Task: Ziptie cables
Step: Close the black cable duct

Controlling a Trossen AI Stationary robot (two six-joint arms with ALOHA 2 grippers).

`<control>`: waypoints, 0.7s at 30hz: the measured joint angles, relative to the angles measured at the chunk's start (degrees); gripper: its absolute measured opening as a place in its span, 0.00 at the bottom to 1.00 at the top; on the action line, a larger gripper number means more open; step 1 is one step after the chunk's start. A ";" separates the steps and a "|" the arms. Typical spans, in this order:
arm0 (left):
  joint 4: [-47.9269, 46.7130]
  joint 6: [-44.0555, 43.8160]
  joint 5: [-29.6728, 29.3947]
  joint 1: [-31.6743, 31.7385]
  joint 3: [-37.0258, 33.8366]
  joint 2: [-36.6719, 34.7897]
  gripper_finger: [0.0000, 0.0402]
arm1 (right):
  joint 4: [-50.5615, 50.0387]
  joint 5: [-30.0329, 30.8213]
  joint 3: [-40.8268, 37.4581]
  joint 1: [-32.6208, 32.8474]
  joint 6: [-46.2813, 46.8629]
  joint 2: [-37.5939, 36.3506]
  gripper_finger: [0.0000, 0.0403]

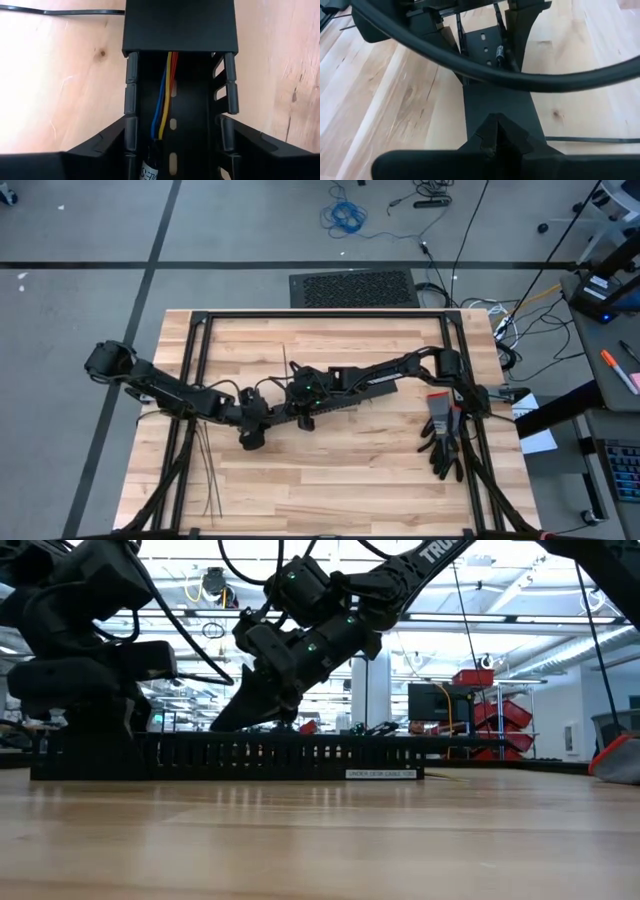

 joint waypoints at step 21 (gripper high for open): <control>2.02 2.20 -1.01 0.08 -0.20 0.22 0.62 | 5.45 -0.88 -0.11 0.80 1.01 0.79 0.00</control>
